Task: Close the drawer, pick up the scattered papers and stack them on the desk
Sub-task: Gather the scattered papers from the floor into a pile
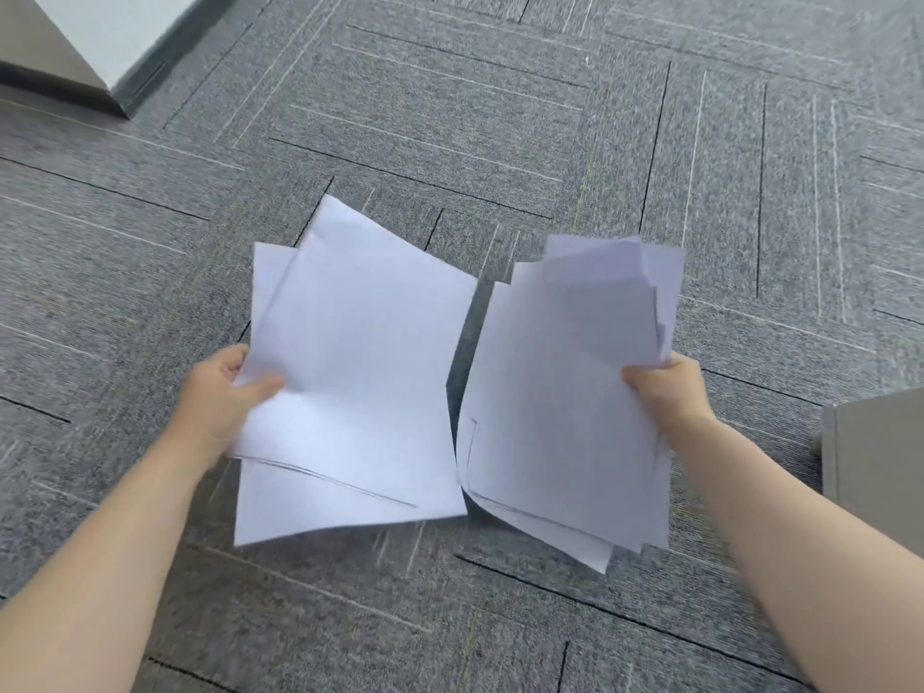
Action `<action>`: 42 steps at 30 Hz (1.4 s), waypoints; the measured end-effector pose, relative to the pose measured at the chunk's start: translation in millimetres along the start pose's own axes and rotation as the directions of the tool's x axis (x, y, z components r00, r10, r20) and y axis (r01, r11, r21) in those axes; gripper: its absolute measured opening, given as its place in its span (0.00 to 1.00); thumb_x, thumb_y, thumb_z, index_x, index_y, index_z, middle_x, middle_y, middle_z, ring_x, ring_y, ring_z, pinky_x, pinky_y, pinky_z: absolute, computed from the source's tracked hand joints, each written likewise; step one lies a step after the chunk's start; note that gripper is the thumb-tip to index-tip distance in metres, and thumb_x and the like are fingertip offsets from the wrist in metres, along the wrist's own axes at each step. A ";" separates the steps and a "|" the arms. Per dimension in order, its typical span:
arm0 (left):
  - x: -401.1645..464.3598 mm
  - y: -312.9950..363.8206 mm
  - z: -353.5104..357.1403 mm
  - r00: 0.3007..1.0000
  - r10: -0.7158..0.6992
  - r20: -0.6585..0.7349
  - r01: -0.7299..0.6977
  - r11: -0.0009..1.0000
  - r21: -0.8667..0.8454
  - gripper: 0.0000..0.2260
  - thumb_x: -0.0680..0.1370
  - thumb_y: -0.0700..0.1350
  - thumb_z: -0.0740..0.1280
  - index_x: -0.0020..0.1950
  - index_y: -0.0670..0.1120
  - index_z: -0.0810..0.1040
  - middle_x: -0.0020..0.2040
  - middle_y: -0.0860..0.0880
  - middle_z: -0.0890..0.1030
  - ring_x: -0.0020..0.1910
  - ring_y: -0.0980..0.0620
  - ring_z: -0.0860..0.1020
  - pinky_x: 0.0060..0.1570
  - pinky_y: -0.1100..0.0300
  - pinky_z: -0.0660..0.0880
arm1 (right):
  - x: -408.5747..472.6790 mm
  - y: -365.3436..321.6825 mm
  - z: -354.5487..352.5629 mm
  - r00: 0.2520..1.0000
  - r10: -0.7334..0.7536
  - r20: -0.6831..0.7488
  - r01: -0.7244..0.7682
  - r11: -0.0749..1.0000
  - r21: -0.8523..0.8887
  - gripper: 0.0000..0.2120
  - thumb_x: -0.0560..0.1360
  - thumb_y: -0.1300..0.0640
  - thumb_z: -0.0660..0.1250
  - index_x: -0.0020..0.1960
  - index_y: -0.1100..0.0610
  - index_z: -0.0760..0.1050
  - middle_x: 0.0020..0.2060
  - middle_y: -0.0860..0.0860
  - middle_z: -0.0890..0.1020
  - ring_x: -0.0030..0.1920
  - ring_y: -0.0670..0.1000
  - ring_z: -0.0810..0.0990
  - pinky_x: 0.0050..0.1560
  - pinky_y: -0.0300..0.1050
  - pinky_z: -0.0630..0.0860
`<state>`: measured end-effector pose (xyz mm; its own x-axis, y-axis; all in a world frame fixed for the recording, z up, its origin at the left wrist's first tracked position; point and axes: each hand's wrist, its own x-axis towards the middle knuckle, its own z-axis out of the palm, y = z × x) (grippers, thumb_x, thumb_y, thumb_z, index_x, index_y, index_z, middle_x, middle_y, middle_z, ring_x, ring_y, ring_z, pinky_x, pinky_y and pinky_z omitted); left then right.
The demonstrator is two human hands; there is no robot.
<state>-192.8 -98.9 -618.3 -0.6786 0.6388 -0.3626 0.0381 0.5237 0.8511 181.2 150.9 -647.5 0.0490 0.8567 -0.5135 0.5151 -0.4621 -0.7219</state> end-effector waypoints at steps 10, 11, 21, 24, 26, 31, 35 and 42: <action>-2.4 -0.1 35.3 0.992 -0.073 0.103 0.095 0.968 -0.234 0.11 0.74 0.29 0.65 0.45 0.45 0.78 0.34 0.56 0.85 0.30 0.60 0.81 0.34 0.66 0.78 | -4.3 2.7 8.8 0.968 0.065 0.244 -0.118 0.971 0.209 0.05 0.70 0.69 0.70 0.42 0.61 0.81 0.35 0.54 0.86 0.32 0.52 0.85 0.43 0.50 0.82; -5.3 -0.7 45.5 0.989 -0.082 0.122 0.110 0.963 -0.248 0.11 0.73 0.29 0.65 0.45 0.45 0.78 0.34 0.56 0.85 0.30 0.60 0.81 0.34 0.65 0.78 | -7.6 0.5 12.5 0.956 0.064 0.287 -0.131 0.967 0.220 0.05 0.71 0.69 0.70 0.43 0.61 0.81 0.34 0.53 0.86 0.32 0.52 0.85 0.41 0.49 0.82; -30.3 -6.5 103.2 0.971 -0.156 0.181 0.208 0.925 -0.318 0.08 0.75 0.34 0.68 0.48 0.46 0.78 0.44 0.48 0.84 0.41 0.49 0.82 0.46 0.53 0.79 | -25.4 -14.2 31.1 0.888 0.033 0.459 -0.194 0.931 0.309 0.07 0.72 0.69 0.69 0.48 0.62 0.81 0.35 0.54 0.87 0.32 0.53 0.86 0.37 0.48 0.84; -29.2 -6.8 107.9 0.952 -0.195 0.238 0.270 0.901 -0.340 0.08 0.75 0.36 0.68 0.51 0.48 0.77 0.50 0.46 0.83 0.47 0.46 0.82 0.51 0.49 0.78 | -27.9 -17.3 35.3 0.888 0.019 0.459 -0.172 0.940 0.296 0.09 0.72 0.68 0.69 0.52 0.63 0.81 0.36 0.54 0.87 0.33 0.53 0.85 0.41 0.50 0.83; -29.4 -5.8 111.8 0.937 -0.212 0.278 0.309 0.876 -0.371 0.10 0.74 0.35 0.69 0.52 0.47 0.77 0.50 0.46 0.84 0.46 0.46 0.82 0.50 0.50 0.79 | -30.3 -19.8 39.5 0.884 0.023 0.467 -0.173 0.944 0.281 0.12 0.72 0.68 0.69 0.55 0.67 0.80 0.40 0.57 0.87 0.34 0.54 0.85 0.43 0.52 0.83; -28.9 -1.5 119.4 0.939 -0.204 0.275 0.308 0.856 -0.415 0.13 0.70 0.33 0.71 0.54 0.43 0.78 0.49 0.44 0.85 0.47 0.44 0.83 0.51 0.49 0.80 | -37.2 -29.1 48.7 0.835 -0.003 0.550 -0.250 0.889 0.384 0.16 0.78 0.51 0.65 0.59 0.60 0.81 0.51 0.57 0.86 0.46 0.55 0.86 0.50 0.53 0.83; -24.6 10.8 122.9 0.965 -0.156 0.209 0.228 0.895 -0.384 0.12 0.71 0.30 0.71 0.48 0.45 0.77 0.45 0.45 0.84 0.43 0.45 0.82 0.48 0.50 0.80 | -38.0 -37.1 51.3 0.854 -0.117 0.507 -0.096 0.922 0.375 0.24 0.69 0.45 0.74 0.60 0.56 0.80 0.55 0.54 0.85 0.57 0.53 0.83 0.63 0.55 0.75; -13.4 58.5 118.9 0.986 -0.086 0.145 0.136 0.913 -0.385 0.13 0.70 0.32 0.72 0.49 0.45 0.76 0.48 0.42 0.84 0.49 0.42 0.82 0.54 0.46 0.78 | -46.0 -78.6 43.9 0.918 -0.260 0.300 0.129 0.910 0.394 0.10 0.72 0.71 0.68 0.44 0.58 0.82 0.36 0.50 0.86 0.39 0.52 0.85 0.51 0.55 0.81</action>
<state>-94.3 -9.7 -608.9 -0.5654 0.6667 -0.4856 -0.3397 0.3483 0.8737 101.0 137.7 -587.5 -0.3455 0.8377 -0.4230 0.1379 -0.4005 -0.9058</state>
